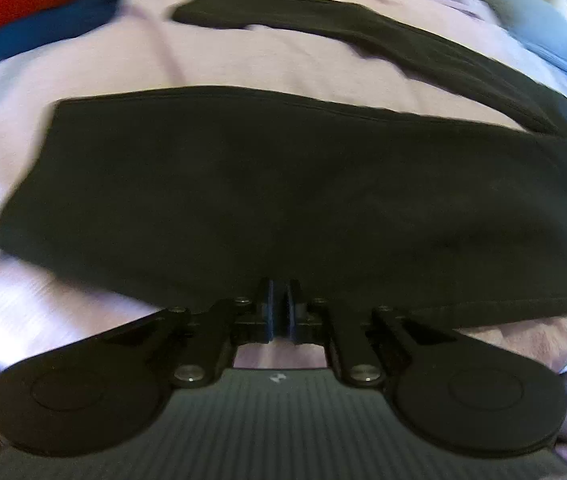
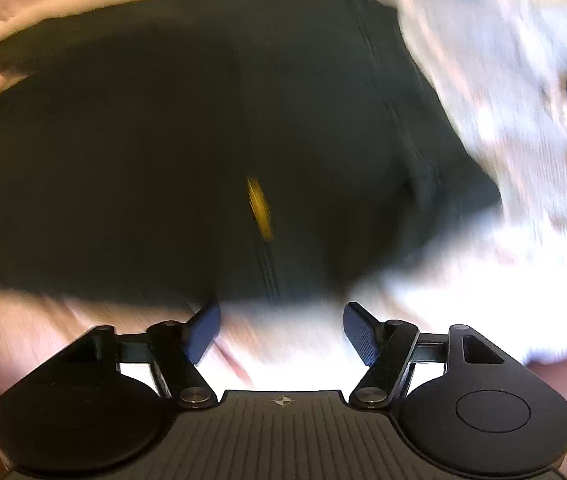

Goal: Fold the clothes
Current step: 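Open both grippers and release the trousers flat on the bed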

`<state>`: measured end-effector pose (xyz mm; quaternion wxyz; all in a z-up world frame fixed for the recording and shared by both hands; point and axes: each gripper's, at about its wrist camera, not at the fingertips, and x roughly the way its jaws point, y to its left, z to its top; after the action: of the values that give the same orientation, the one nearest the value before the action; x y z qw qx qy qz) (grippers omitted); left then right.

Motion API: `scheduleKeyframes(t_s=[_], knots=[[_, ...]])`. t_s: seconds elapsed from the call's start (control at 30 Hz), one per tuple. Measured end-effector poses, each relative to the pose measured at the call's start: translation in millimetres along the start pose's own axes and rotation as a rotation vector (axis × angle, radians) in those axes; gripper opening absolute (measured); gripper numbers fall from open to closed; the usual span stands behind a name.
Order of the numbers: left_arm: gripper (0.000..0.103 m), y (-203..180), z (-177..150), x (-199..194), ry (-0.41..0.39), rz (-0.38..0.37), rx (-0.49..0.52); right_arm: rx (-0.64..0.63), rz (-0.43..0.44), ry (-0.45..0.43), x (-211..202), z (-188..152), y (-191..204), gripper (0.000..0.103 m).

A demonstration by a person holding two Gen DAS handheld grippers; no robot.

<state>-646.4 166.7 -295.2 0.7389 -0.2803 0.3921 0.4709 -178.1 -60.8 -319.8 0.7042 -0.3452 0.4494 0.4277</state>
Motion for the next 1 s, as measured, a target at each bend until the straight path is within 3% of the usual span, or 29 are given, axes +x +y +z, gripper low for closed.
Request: scheduleKeyframes(t_s=[0.03, 0.1, 0.17, 0.23, 0.27, 0.33, 0.4, 0.6, 0.83, 0.9, 1.0], knots=[[0.007, -2, -4, -7, -0.008, 0.021, -0.018, -0.003, -0.004, 0.002, -4, 0, -5, 0.062], [0.008, -6, -12, -21, -0.023, 0.063, -0.053, -0.042, 0.008, -0.110, -23, 8, -5, 0.062], [0.008, -32, -9, -24, -0.066, 0.046, -0.058, -0.048, 0.046, -0.192, -25, 19, -1, 0.063], [0.012, -60, -13, -9, -0.048, 0.039, -0.047, -0.041, 0.091, -0.255, -22, 29, 3, 0.066], [0.015, -74, -16, -1, -0.036, 0.035, -0.040, -0.044, 0.099, -0.238, -12, 31, 6, 0.068], [0.015, -89, -34, 23, 0.059, 0.055, -0.091, -0.056, 0.090, -0.144, 16, 23, 12, 0.068], [0.015, -100, -47, 19, 0.057, 0.106, -0.102, -0.051, 0.084, -0.103, 23, 8, 8, 0.069], [0.014, -122, -43, -42, 0.177, 0.168, -0.149, -0.032, 0.144, -0.016, -24, 2, -8, 0.069], [0.017, -164, 4, -158, 0.057, 0.191, -0.171, 0.041, 0.267, -0.083, -119, 22, -24, 0.070], [0.025, -175, 18, -178, 0.023, 0.209, -0.160, 0.040, 0.279, -0.097, -136, 35, -24, 0.071], [0.027, -188, 23, -208, -0.017, 0.226, -0.140, 0.027, 0.279, -0.126, -160, 38, -25, 0.072]])
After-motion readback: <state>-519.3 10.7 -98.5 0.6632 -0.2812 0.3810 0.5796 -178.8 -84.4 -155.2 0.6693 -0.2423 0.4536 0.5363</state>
